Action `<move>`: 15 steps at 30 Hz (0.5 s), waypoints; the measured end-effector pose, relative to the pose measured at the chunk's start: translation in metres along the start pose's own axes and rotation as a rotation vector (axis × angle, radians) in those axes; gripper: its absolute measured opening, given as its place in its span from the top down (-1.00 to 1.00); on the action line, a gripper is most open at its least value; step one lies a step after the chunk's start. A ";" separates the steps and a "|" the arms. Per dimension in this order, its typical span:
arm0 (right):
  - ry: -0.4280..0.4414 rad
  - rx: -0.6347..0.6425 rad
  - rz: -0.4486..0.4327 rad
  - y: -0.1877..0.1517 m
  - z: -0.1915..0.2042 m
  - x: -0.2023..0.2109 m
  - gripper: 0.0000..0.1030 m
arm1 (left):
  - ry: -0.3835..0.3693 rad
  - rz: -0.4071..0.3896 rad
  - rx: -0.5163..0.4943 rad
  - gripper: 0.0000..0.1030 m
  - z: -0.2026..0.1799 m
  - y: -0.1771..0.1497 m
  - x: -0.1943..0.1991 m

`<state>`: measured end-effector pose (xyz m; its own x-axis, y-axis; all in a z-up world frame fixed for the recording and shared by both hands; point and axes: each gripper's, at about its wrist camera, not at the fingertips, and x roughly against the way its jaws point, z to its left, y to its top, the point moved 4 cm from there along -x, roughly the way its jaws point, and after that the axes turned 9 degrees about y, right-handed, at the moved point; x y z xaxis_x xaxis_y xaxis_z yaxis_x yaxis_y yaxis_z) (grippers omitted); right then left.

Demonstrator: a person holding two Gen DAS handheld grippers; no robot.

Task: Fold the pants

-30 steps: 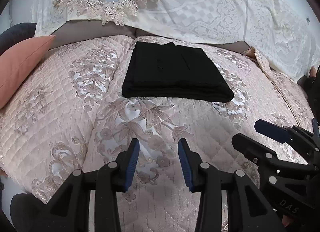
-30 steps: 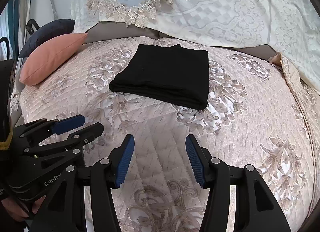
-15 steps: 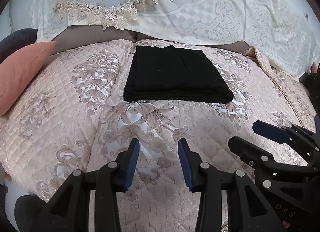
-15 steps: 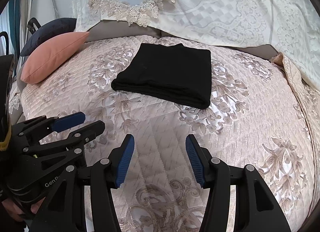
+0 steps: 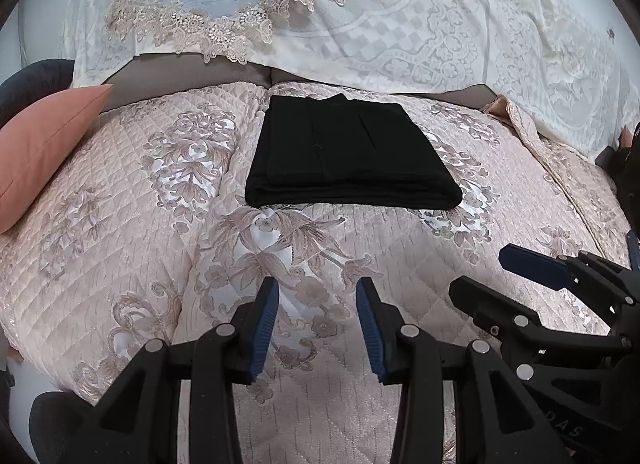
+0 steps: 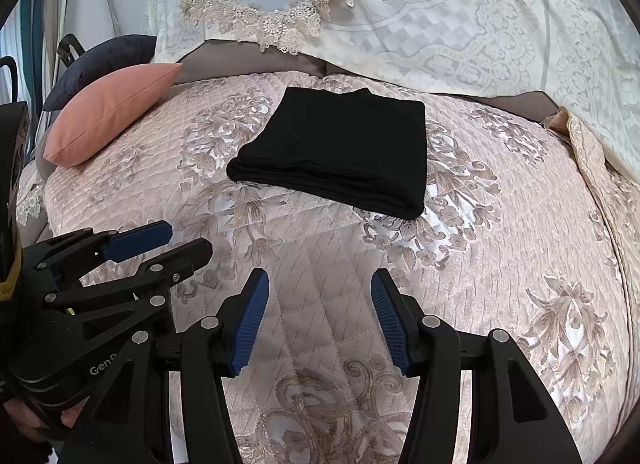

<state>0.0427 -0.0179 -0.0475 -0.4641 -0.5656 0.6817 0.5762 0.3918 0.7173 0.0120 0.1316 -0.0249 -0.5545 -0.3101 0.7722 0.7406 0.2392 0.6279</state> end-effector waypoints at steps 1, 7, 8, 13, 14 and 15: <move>0.000 0.000 0.000 0.000 0.000 0.000 -0.04 | 0.000 -0.001 -0.001 0.18 0.000 0.000 0.000; 0.003 0.000 0.002 0.000 0.000 0.000 -0.04 | -0.010 0.001 0.008 0.18 0.000 0.000 0.000; 0.001 0.000 0.002 0.000 0.000 0.000 -0.04 | -0.009 0.000 0.007 0.18 0.000 0.000 0.000; 0.000 0.004 0.001 0.001 0.000 0.000 -0.04 | -0.005 -0.008 0.004 0.18 0.002 0.002 0.002; 0.001 0.005 0.000 0.001 0.000 0.000 -0.04 | -0.003 -0.010 0.003 0.18 0.002 0.002 0.002; 0.000 0.007 0.000 0.002 0.001 0.000 -0.04 | 0.000 -0.012 0.000 0.18 0.002 0.002 0.002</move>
<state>0.0434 -0.0166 -0.0463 -0.4639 -0.5657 0.6817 0.5717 0.3967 0.7182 0.0114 0.1329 -0.0217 -0.5633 -0.3132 0.7645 0.7338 0.2355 0.6372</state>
